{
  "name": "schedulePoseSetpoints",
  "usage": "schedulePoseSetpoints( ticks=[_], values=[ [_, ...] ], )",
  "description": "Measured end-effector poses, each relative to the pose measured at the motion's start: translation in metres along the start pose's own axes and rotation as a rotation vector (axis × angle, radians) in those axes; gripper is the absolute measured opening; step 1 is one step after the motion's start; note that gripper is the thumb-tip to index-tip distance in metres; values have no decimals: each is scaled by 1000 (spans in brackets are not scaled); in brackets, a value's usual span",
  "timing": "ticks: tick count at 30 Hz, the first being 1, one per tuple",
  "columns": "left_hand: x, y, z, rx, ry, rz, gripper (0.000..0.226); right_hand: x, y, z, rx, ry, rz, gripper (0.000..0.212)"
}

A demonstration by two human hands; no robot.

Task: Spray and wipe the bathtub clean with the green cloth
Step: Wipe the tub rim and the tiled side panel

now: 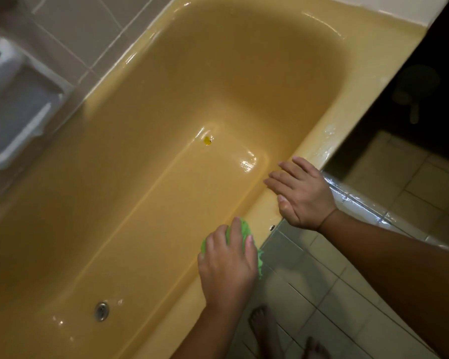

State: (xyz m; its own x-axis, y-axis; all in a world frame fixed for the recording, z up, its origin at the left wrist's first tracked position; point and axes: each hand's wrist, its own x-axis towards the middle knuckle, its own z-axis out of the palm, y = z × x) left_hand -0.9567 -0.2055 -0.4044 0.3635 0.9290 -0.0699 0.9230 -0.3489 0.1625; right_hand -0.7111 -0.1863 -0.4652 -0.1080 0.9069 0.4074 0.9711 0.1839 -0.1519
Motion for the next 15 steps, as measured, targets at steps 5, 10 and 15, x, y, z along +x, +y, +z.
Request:
schedulePoseSetpoints(
  ticks=[5, 10, 15],
  values=[
    [68, 65, 10, -18, 6, 61, 49, 2, 13, -3, 10, -20, 26, 49],
    [87, 72, 7, -63, -56, 141, 51, 3, 32, -15, -12, -98, 71, 54],
    [43, 47, 5, -7, -49, 54, 49, 1, 34, -17, 5, -125, 105, 54]
  ],
)
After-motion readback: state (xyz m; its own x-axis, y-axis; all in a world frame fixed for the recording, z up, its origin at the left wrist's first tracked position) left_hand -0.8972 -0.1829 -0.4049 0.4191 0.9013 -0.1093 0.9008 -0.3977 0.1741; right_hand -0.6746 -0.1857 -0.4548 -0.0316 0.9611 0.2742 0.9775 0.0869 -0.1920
